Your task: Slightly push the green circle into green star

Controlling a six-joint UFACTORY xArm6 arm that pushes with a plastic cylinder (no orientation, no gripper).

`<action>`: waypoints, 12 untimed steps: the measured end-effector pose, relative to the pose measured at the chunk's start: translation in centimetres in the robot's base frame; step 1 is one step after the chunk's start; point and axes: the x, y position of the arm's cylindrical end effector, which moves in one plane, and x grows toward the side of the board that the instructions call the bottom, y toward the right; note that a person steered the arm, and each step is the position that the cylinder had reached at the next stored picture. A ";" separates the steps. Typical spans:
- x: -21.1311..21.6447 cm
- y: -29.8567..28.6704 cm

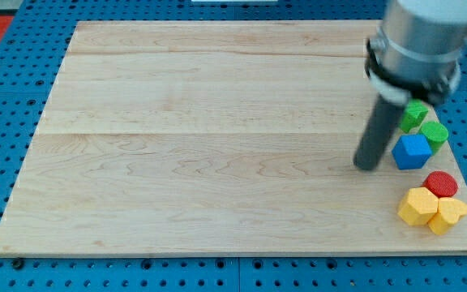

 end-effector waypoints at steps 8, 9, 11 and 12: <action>-2.1 17.4; -4.2 17.4; -6.5 14.2; -5.2 12.2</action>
